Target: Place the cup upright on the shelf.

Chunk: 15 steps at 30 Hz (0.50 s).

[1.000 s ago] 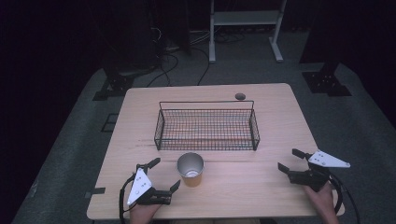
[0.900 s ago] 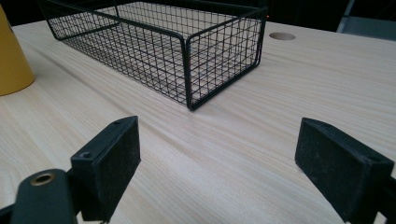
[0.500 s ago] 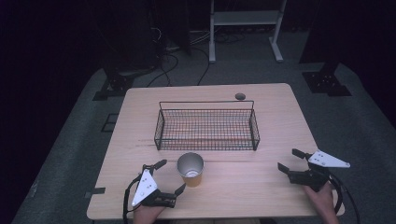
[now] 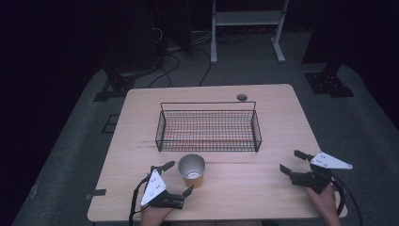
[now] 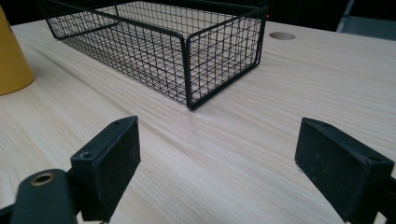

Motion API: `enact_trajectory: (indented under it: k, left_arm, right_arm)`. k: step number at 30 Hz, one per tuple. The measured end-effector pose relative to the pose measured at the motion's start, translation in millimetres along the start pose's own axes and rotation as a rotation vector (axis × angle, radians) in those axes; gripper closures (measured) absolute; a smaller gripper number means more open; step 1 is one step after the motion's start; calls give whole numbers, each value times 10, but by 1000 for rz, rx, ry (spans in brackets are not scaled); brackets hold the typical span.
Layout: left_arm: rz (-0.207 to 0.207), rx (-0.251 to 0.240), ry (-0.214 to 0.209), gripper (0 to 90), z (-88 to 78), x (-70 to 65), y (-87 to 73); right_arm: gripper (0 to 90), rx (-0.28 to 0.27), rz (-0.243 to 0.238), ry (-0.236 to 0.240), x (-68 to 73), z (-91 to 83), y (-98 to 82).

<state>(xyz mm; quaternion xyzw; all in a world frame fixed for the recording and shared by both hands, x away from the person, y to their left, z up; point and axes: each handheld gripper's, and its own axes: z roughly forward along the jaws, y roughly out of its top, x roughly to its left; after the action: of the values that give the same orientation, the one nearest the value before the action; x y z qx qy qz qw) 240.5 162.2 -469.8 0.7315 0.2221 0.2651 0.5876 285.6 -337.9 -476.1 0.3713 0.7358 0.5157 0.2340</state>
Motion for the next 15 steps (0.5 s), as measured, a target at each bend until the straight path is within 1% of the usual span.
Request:
enact_trajectory:
  k: [2,3,4,5,7,8,11,13,15]
  left_arm:
    - [5,2,2,0,16,-7,4]
    - [1,2,1,0,26,-6,7]
    - [-18,0,-2,0,38,7,17]
    - [-18,0,-2,0,38,7,17]
    - [-38,1,1,0,59,10,27]
    - [-43,-2,-6,0,80,7,31]
    - [-42,7,-14,0,107,-5,35]
    - [-52,16,-17,0,159,-34,44]
    - [-48,21,-21,0,180,-39,48]
  right_arm:
    - [131,0,0,0,0,0,0]
    - [131,-1,0,2,0,0,0]
    - [131,-1,-1,2,0,0,0]
    - [131,0,-1,2,1,1,0]
    - [131,1,-2,1,1,2,1]
    - [131,1,-1,1,1,2,1]
    - [131,2,-2,3,2,3,1]
    - [131,2,-2,2,4,3,1]
    - [131,2,-1,2,2,3,1]
